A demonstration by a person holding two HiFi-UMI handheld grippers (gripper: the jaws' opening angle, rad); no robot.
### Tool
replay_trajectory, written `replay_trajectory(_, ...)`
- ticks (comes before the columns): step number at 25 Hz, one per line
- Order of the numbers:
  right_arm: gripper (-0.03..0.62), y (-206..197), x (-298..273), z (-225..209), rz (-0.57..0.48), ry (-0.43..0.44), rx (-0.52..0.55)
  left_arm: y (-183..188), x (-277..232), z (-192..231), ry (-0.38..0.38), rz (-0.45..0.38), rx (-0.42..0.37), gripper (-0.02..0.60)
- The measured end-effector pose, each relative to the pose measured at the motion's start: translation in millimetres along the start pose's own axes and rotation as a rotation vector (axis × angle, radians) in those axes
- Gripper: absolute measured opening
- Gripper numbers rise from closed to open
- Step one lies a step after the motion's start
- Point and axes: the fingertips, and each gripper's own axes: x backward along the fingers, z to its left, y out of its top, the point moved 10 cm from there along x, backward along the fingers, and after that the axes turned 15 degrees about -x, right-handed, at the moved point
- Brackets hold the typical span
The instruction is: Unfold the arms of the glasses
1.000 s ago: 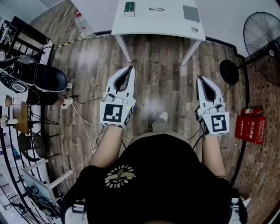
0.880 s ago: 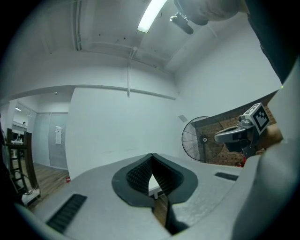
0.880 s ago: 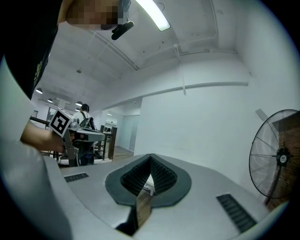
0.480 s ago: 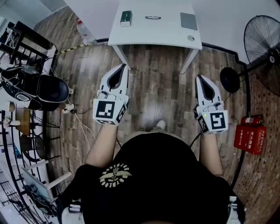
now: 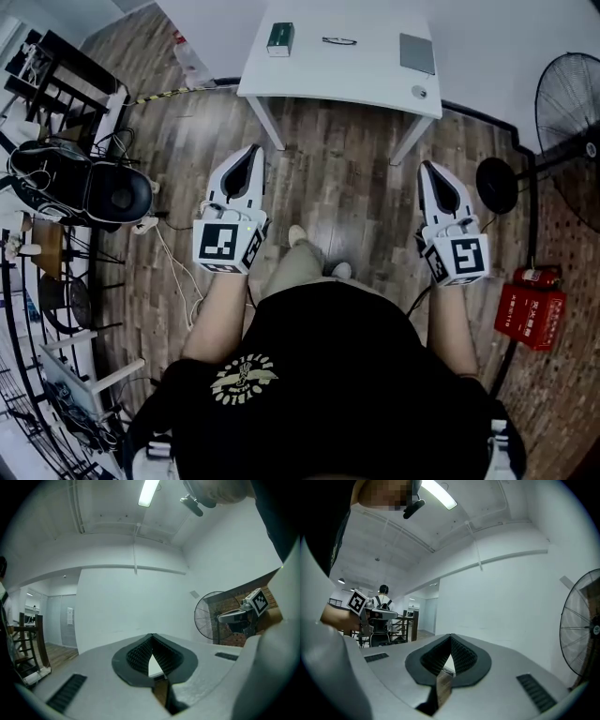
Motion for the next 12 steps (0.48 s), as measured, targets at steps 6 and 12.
replay_trajectory(6,0.000,6,-20,-6,-0.001,-0.011,0.026,-10,-18,11,0.009,-0.005,0.001,0.006)
replay_trajectory(12,0.000,8,-48,-10,0.013,-0.019,0.044,-4,-46,17,0.011,-0.060,-0.103,0.006)
